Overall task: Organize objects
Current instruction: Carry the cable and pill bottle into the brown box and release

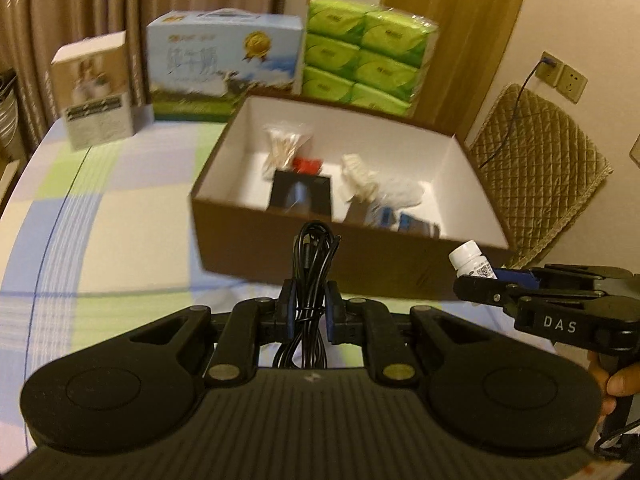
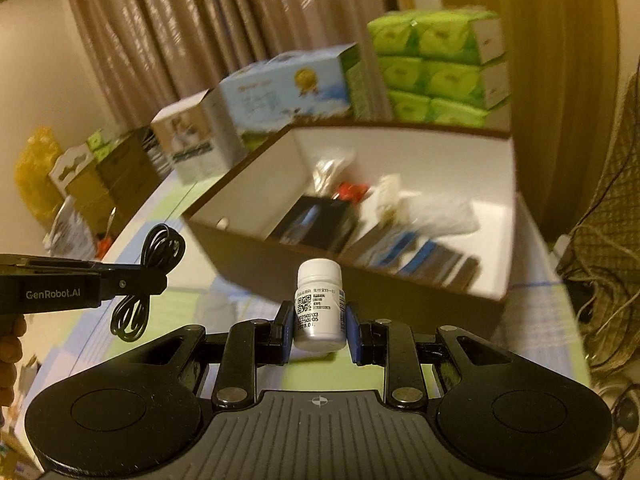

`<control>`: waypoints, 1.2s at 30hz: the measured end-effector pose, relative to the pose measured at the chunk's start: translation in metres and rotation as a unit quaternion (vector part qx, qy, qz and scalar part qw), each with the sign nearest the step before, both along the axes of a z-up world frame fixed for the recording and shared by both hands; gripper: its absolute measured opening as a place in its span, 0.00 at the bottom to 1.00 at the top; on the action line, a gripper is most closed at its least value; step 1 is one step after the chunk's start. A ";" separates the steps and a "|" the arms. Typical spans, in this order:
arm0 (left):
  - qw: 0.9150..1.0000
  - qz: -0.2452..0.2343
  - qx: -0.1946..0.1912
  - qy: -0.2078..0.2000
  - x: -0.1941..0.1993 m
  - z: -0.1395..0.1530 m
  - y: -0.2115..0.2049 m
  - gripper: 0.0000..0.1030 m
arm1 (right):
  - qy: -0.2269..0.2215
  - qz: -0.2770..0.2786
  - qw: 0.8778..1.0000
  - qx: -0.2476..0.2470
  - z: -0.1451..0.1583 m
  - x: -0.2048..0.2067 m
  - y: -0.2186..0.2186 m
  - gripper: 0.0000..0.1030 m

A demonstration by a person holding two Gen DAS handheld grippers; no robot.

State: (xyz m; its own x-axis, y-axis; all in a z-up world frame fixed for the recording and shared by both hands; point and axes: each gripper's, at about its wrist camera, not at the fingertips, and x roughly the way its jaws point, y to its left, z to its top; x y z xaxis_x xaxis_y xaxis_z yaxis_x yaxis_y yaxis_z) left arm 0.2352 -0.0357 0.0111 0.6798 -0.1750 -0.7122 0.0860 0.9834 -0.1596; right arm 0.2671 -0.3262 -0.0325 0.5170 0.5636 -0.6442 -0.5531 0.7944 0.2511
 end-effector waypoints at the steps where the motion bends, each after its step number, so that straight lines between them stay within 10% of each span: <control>1: 1.000 -0.004 0.001 -0.003 0.005 0.002 -0.004 0.10 | -0.003 -0.004 1.000 0.001 0.002 0.004 -0.003 0.23; 19: 0.999 -0.024 0.000 -0.028 0.103 0.018 -0.062 0.10 | -0.016 -0.026 0.999 -0.012 0.007 0.092 -0.012 0.23; 36: 0.998 -0.016 0.012 0.062 0.176 -0.042 -0.087 0.11 | 0.013 -0.037 0.999 -0.028 -0.017 0.136 -0.013 0.23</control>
